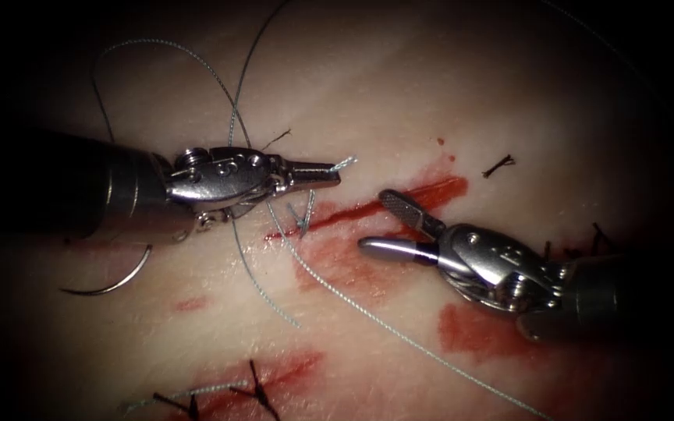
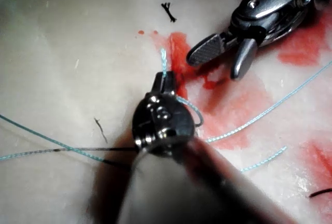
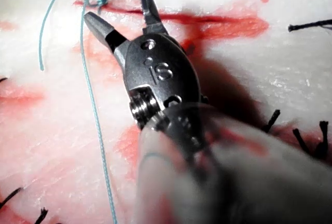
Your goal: Wound Closure
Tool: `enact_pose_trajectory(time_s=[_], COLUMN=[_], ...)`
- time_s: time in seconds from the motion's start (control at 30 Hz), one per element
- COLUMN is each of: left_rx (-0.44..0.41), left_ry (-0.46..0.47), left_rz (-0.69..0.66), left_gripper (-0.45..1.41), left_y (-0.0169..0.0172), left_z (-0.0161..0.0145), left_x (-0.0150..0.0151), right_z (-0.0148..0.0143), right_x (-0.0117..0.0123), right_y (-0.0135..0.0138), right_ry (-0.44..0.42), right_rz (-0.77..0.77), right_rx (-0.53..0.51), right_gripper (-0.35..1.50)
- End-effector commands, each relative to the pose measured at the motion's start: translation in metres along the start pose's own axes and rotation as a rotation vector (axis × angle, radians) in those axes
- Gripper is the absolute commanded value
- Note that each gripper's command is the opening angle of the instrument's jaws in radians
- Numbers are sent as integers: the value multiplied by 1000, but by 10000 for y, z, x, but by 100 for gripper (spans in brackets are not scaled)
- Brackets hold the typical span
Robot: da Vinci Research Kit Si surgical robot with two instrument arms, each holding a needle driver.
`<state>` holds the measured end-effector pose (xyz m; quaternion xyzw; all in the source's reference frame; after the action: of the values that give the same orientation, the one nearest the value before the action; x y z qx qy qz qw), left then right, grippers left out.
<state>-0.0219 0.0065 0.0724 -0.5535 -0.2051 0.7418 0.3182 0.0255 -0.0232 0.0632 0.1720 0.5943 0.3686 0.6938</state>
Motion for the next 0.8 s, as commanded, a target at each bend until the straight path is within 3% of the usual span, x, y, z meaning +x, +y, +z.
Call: enact_pose_trajectory(time_s=[0.03,0.27,0.47,0.8], left_rx=[-3,-11,-19,-33], left_ry=[2,0,16,19], left_rz=[-1,7,94,105], left_gripper=[-45,-45,-45,-45], left_y=[1,4,11,13], left_z=[5,4,4,7], left_x=[-2,1,12,13], right_z=[14,32,42,63], right_x=[-3,-13,-3,-3], right_y=[-3,-6,-15,-17], right_ry=[2,-5,-21,-26], right_rz=[13,67,124,130], right_rx=[-1,6,36,32], right_gripper=[130,128,128,128])
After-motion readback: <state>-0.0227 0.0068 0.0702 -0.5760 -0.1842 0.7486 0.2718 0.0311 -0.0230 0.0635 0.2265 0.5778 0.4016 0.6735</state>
